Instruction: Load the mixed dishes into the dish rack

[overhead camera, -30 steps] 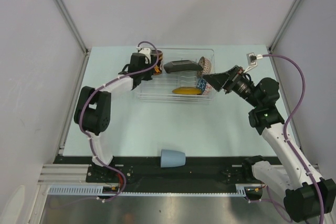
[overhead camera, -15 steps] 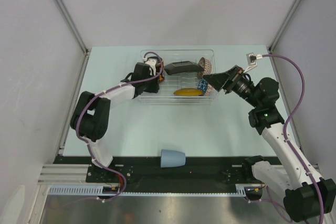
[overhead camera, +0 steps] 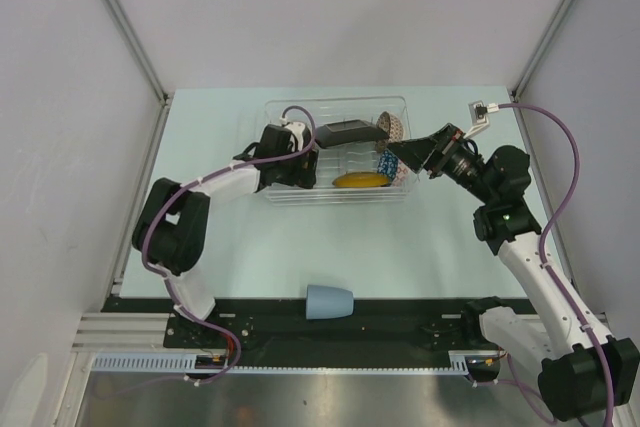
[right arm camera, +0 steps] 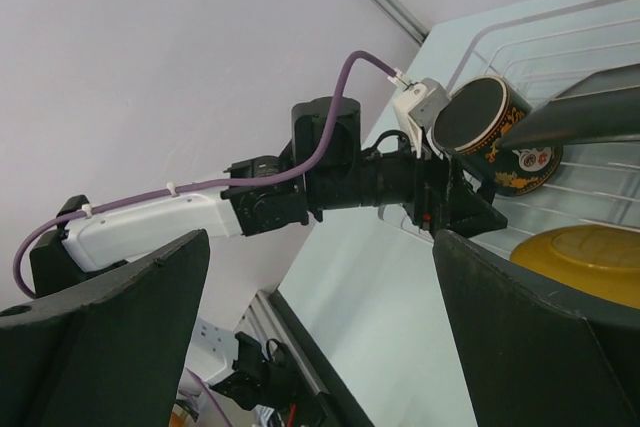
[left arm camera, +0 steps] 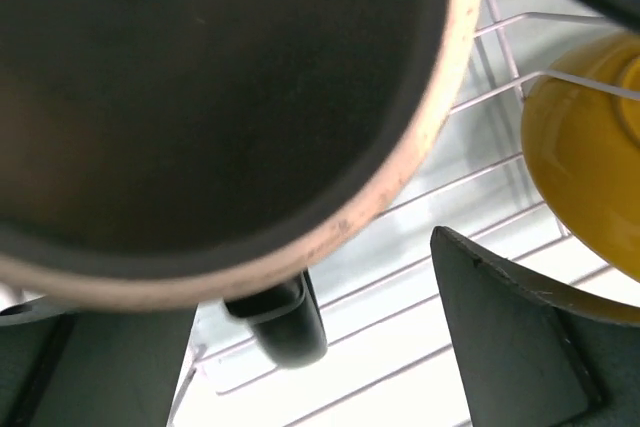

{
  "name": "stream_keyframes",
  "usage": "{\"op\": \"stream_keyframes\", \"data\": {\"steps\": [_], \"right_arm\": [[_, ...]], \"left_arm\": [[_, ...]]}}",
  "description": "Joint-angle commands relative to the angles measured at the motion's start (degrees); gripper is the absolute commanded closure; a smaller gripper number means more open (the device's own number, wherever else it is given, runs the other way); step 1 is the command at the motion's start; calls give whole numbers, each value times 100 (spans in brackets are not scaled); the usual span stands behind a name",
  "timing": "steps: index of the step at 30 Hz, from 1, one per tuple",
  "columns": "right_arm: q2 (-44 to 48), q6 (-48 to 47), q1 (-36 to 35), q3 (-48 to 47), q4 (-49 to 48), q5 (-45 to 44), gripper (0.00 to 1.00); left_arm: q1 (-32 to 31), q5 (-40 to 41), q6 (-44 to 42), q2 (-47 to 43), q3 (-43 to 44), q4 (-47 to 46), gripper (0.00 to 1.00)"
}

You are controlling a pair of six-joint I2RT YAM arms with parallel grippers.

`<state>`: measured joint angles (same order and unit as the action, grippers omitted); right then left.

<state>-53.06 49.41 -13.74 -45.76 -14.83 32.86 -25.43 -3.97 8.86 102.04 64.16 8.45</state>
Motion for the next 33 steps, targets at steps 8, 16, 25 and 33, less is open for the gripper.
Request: {"op": "stream_keyframes", "data": {"steps": [8,16,25,33], "right_arm": [[-64,-668,-94,-126,1007,63,0],[-486,-1969,-1332,-767,2676,-1095,0],[-487,-2111,-1782,-882,2775,-1476,0],[-398,-2084,-1746,-873,2881,-1423,0]], "left_arm": [[-50,-306,-288,-1220,614,1193,0],[-50,-192,-779,-1766,1142,1836,0],[-111,307,-2475,-1924,713,1373,0],[-155,969,-3155,-1819,-88,553,1]]}}
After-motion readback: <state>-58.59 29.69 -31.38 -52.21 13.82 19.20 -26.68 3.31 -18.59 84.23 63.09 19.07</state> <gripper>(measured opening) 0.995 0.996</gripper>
